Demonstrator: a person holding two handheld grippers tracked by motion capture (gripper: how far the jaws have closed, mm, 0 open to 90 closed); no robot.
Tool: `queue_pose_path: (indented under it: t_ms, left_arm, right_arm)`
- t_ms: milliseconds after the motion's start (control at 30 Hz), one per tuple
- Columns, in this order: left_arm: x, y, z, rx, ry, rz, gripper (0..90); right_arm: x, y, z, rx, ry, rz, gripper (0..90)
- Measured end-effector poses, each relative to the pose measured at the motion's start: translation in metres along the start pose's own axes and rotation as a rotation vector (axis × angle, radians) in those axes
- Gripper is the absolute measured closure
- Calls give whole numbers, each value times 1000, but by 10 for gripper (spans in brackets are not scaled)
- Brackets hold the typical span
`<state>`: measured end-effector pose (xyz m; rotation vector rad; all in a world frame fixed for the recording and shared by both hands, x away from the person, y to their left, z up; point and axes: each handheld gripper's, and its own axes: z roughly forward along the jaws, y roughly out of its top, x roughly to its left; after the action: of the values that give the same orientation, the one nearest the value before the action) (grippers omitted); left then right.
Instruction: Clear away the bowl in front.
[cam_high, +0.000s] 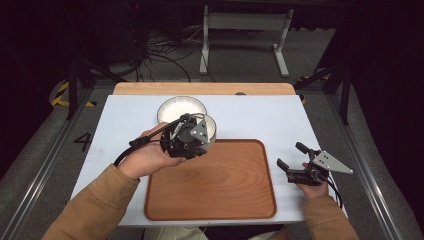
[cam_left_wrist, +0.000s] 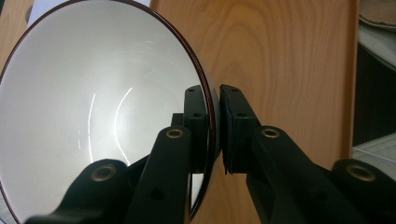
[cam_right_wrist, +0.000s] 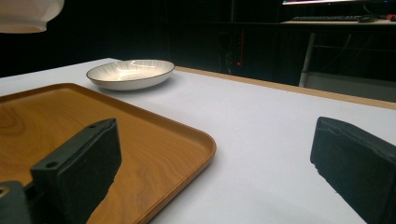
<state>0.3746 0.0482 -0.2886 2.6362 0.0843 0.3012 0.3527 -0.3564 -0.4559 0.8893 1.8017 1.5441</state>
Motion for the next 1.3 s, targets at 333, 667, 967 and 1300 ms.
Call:
queue_pose_path:
  t_ms: [333, 667, 967, 1300]
  left_arm:
    - [-12, 5, 9, 11, -49, 45, 826]
    - [-20, 8, 26, 40, -104, 75, 826]
    - [-24, 6, 48, 78, -136, 82, 826]
    - [-28, 3, 68, 103, -177, 88, 826]
  right_arm:
    - [0, 0, 0, 0, 0, 0, 24]
    - [0, 0, 0, -1, 2, 2, 23]
    - [0, 0, 0, -1, 3, 5, 23]
    - [0, 0, 0, -1, 3, 5, 24]
